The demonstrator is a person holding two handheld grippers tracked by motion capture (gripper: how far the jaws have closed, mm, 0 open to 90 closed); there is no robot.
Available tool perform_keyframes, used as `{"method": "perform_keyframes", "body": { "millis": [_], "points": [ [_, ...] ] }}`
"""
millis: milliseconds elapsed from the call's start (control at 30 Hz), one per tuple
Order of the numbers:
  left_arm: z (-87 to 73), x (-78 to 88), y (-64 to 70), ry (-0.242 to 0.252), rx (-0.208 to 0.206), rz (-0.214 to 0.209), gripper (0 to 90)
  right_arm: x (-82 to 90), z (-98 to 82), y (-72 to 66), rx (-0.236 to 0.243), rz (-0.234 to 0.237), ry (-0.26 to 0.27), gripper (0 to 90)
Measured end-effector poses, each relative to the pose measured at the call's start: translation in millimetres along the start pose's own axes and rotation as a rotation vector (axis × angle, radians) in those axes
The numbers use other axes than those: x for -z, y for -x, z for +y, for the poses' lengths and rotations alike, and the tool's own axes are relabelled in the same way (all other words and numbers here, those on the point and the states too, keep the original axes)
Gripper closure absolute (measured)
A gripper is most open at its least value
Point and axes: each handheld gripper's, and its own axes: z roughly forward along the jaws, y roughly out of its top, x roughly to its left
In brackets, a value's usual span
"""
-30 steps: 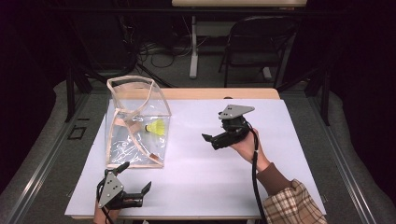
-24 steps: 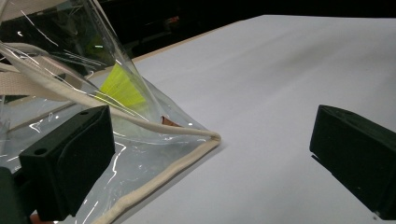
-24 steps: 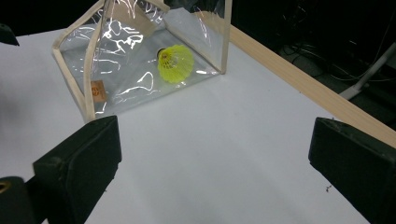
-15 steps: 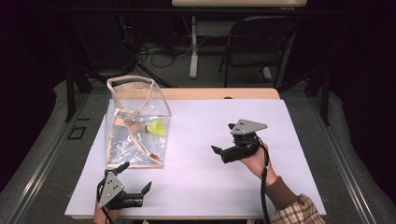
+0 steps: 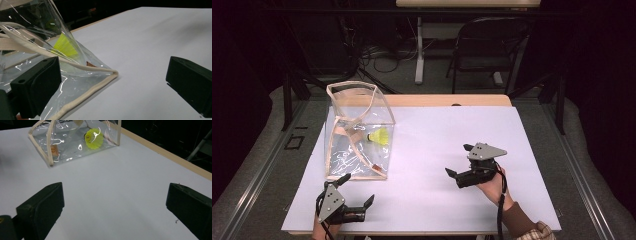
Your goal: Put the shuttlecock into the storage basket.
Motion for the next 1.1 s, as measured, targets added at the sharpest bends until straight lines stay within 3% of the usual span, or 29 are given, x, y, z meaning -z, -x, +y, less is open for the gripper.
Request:
{"method": "perform_keyframes", "body": {
  "millis": [167, 767, 1100],
  "points": [
    [-0.1, -0.2, 0.1, 0.000, -0.001, 0.001, 0.0, 3.6, -11.5, -1.7, -0.004, -0.004, 0.007, 0.9],
    [-0.2, -0.6, 0.2, -0.009, -0.007, 0.002, 0.0, 23.7, -48.2, -14.2, 0.050, -0.033, 0.032, 0.8],
    [-0.4, -0.9, 0.1, -0.012, -0.008, 0.004, 0.0, 34.9, -62.0, -18.1, 0.042, -0.044, 0.033, 0.1]
  ]
}}
